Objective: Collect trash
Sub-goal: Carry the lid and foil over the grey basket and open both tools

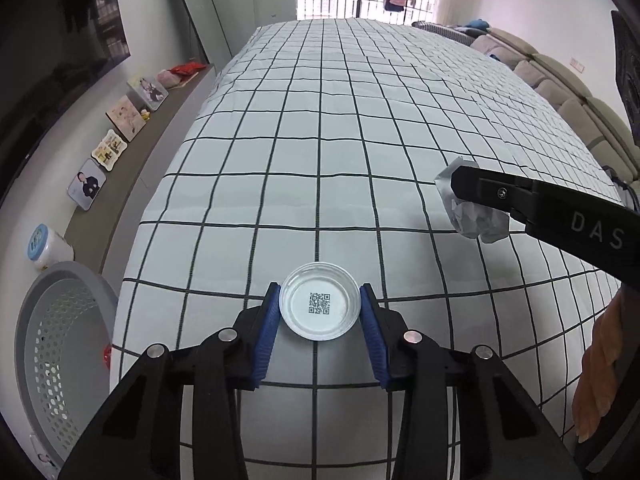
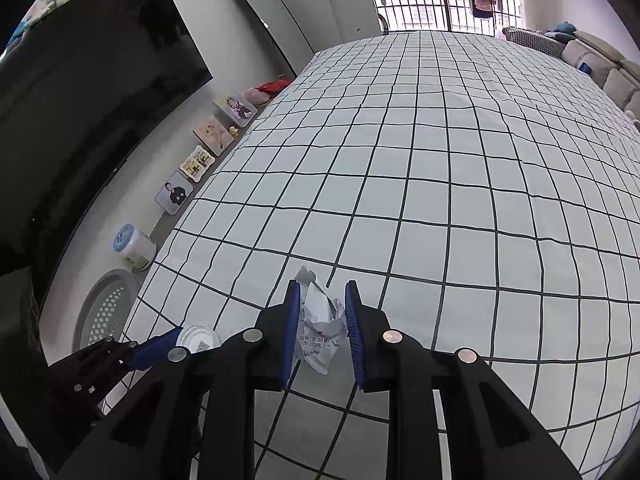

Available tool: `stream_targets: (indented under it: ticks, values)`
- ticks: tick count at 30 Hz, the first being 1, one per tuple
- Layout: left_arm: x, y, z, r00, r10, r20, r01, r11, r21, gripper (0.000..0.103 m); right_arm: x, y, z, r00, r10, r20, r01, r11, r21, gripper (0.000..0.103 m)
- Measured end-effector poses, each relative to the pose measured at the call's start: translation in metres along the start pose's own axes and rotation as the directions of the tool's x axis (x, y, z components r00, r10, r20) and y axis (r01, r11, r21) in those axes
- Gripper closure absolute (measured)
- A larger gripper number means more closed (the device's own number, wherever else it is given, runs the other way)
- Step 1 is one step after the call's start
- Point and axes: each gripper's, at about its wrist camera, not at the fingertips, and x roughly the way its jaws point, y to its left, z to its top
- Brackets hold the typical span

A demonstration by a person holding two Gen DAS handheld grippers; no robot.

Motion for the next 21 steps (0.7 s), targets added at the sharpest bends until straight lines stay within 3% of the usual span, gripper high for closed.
stream_targets:
  ticks: [10, 13, 21]
  values:
    - [-0.059, 0.053, -0.026, 0.989, 0.105, 0.1, -0.101, 0.994, -0.048, 0.064, -0.002, 0.028, -0.002, 1.0, -0.026, 0.007, 0.026, 0.997, -0.073, 0.08]
    - [-0.078, 0.072, -0.035, 0.98, 0.153, 0.126, -0.147, 0.988, -0.055, 0.064, -0.009, 0.045, -0.008, 0.999, -0.035, 0.01, 0.036, 0.994, -0.105, 0.08]
    - [-0.11, 0.119, -0.063, 0.967, 0.195, 0.165, -0.177, 0.977, -0.116, 0.064, -0.028, 0.104, -0.024, 1.0, 0.004, 0.014, -0.002, 0.985, -0.172, 0.08]
